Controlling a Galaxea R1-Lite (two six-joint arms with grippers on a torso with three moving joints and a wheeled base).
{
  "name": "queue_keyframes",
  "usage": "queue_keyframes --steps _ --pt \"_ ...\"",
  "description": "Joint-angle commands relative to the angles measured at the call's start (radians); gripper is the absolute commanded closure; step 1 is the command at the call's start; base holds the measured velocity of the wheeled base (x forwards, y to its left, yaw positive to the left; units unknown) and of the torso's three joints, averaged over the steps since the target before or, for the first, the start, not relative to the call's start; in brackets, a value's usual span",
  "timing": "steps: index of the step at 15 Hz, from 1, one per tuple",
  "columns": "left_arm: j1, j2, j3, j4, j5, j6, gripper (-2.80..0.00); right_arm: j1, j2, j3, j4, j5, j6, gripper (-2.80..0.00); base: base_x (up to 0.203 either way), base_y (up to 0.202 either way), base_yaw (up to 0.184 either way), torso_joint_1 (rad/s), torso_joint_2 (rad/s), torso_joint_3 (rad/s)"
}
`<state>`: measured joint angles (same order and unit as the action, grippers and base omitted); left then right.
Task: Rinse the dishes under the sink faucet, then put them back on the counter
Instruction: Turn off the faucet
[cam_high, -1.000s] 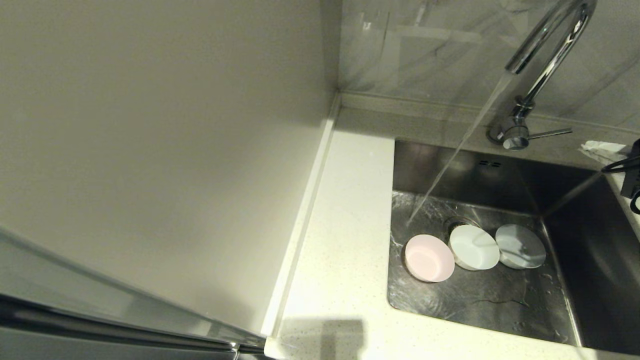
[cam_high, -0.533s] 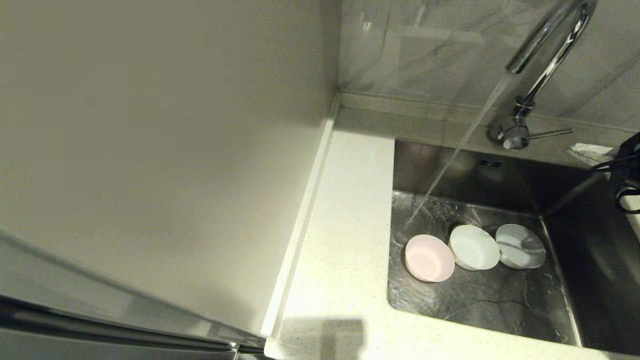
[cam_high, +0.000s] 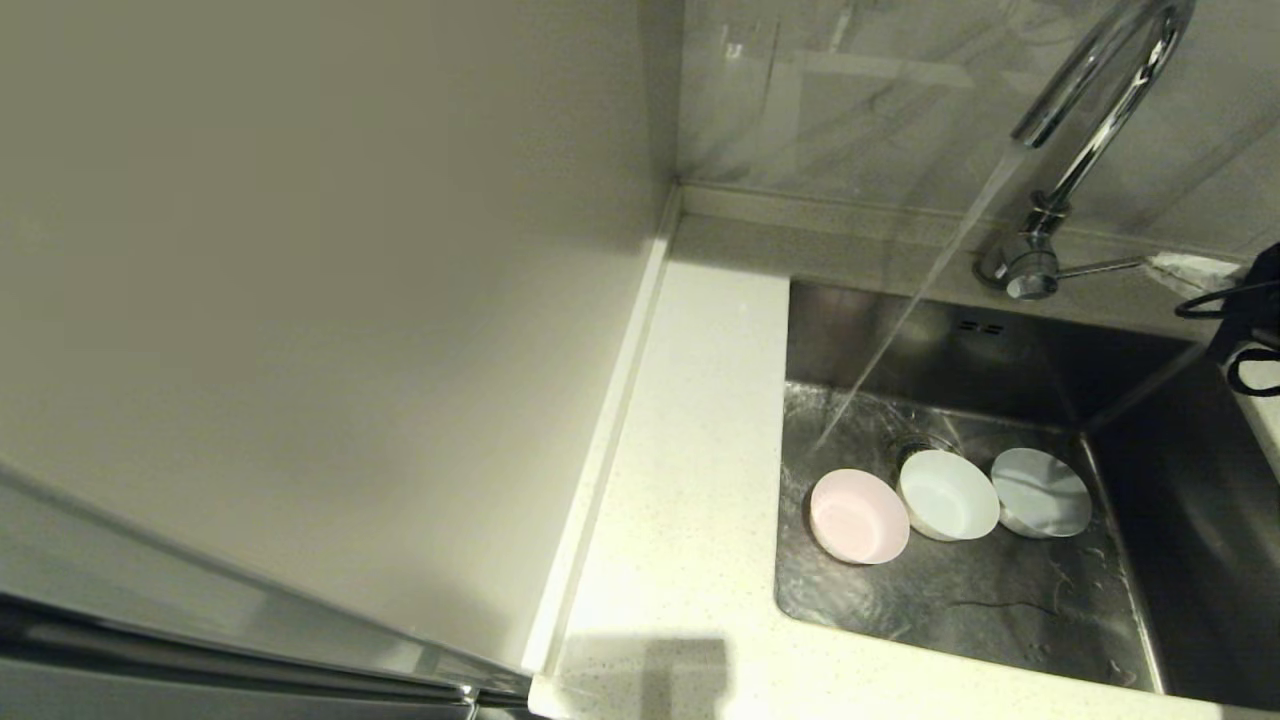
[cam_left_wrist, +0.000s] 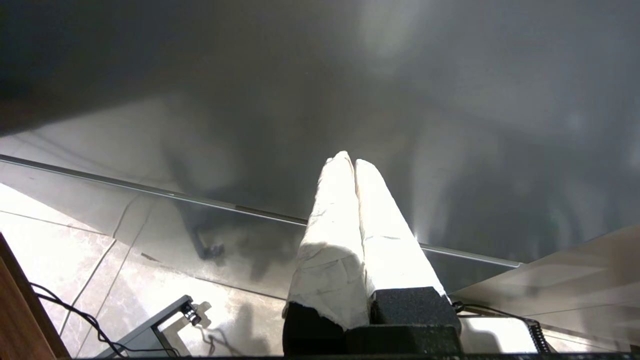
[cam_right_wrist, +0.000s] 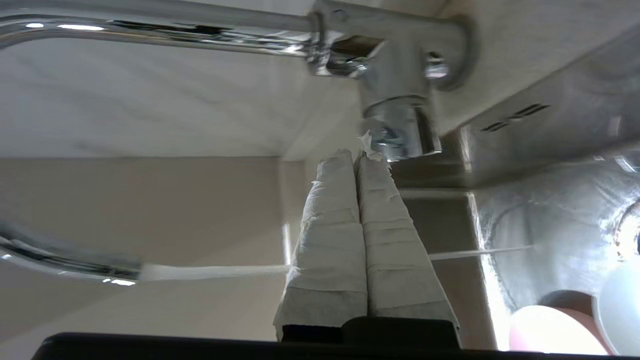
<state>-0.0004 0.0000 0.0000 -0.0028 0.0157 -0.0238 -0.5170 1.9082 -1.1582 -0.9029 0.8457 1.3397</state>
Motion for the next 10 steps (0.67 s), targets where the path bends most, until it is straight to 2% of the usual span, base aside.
queue_keyframes --steps 1,8,10 --pt "0.000 -0.004 0.000 0.000 0.000 -0.001 0.00 0.002 0.018 -0.015 -0.011 0.007 0.013 0.00 0.000 0.000 0.000 0.000 0.00 0.000" --pt "0.000 -0.003 0.000 0.000 0.000 -0.001 0.00 0.006 0.071 -0.066 -0.019 0.006 0.018 0.00 0.000 0.000 0.000 0.000 0.00 0.000" --pt "0.000 -0.003 0.000 0.000 0.000 -0.001 0.00 0.009 0.076 -0.092 -0.022 0.006 0.041 0.00 0.000 0.000 0.000 0.000 0.00 0.000"
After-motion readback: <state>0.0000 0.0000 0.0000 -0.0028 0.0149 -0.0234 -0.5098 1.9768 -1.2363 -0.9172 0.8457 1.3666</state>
